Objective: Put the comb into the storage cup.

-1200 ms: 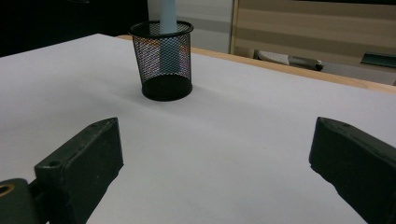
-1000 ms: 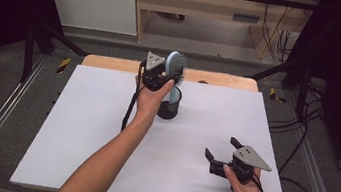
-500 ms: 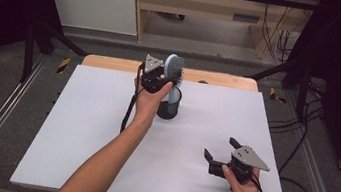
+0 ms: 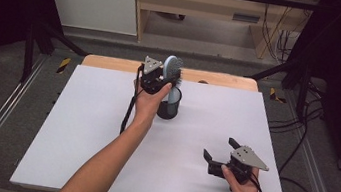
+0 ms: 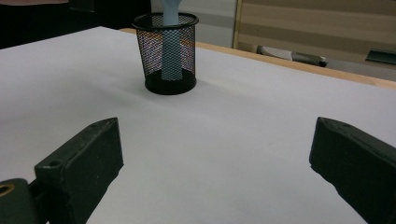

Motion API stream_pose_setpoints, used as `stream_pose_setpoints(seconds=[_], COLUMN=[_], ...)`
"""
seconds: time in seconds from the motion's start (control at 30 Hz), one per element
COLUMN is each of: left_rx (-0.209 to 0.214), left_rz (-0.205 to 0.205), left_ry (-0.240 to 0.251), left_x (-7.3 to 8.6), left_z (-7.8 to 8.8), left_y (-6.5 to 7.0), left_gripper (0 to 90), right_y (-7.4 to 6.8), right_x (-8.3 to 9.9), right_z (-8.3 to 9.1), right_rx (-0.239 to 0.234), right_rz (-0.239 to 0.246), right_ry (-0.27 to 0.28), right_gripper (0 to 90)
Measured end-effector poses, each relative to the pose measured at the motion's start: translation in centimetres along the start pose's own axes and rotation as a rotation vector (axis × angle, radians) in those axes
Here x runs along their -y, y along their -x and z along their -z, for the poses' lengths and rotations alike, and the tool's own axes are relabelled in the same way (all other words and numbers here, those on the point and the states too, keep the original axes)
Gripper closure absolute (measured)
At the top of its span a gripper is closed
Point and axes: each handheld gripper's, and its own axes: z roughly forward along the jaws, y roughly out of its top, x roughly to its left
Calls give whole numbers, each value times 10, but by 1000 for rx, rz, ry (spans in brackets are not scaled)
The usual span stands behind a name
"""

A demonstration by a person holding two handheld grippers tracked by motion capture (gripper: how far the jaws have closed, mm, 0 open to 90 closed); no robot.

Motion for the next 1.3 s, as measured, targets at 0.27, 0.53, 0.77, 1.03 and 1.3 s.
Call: stream_pose_setpoints(seconds=[0.27, 0.53, 0.77, 1.03, 1.3], left_rx=[-2, 1, 2, 9, 6], left_rz=[1, 7, 9, 21, 58], left_ry=[-6, -2, 1, -6, -6], left_x=[5, 6, 7, 6, 7], left_z=[-1, -1, -1, 2, 7], left_y=[-1, -3, -4, -8, -18], left_gripper=[496, 496, 494, 489, 478], right_y=[0, 0, -1, -1, -2], right_x=[0, 0, 0, 0, 1], right_z=[0, 0, 0, -1, -2], right_rx=[-1, -2, -2, -7, -7], right_rz=[-4, 2, 1, 1, 1], right_ry=[0, -1, -2, -5, -6], right_gripper=[30, 30, 30, 30, 29])
